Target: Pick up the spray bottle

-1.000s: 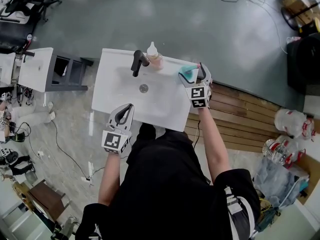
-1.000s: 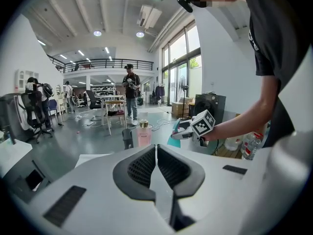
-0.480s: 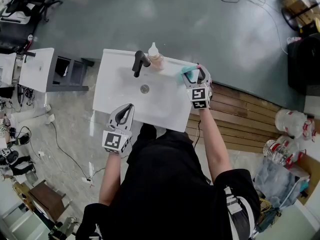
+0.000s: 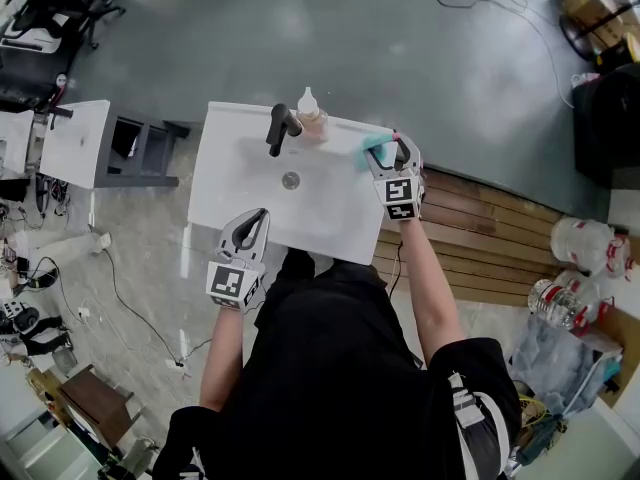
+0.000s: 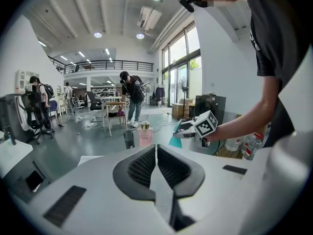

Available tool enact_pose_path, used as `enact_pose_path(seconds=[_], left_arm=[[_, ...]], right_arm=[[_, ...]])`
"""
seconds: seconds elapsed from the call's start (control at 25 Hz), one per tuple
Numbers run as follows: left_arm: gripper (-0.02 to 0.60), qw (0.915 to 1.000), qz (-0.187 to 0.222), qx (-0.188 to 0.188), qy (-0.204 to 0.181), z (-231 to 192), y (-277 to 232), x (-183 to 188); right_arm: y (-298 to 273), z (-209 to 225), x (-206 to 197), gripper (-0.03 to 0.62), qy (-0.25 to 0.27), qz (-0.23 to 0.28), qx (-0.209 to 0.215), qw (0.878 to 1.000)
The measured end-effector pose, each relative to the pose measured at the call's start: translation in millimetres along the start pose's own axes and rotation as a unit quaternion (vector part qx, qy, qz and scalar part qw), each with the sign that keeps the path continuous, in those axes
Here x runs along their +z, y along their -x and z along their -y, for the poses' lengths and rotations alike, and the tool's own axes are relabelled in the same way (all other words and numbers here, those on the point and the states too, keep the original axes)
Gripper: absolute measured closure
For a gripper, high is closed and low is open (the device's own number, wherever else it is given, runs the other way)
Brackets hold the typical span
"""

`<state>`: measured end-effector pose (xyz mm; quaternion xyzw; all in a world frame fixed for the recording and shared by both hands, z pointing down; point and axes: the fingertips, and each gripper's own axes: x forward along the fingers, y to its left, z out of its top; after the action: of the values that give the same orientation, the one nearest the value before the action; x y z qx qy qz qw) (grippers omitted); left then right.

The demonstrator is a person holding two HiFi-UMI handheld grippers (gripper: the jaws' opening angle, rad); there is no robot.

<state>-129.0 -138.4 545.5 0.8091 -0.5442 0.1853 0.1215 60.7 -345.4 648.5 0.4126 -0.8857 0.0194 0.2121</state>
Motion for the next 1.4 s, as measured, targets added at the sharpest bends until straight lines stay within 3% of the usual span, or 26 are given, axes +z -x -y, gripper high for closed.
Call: enact_pose_path(seconds=[1.4], left_arm=[[0.551, 0.9997, 0.017, -0.015, -0.004, 11, 26, -6]], right_arm=[[50, -22, 18, 0.289, 0.001, 0.035, -0.01, 0.999]])
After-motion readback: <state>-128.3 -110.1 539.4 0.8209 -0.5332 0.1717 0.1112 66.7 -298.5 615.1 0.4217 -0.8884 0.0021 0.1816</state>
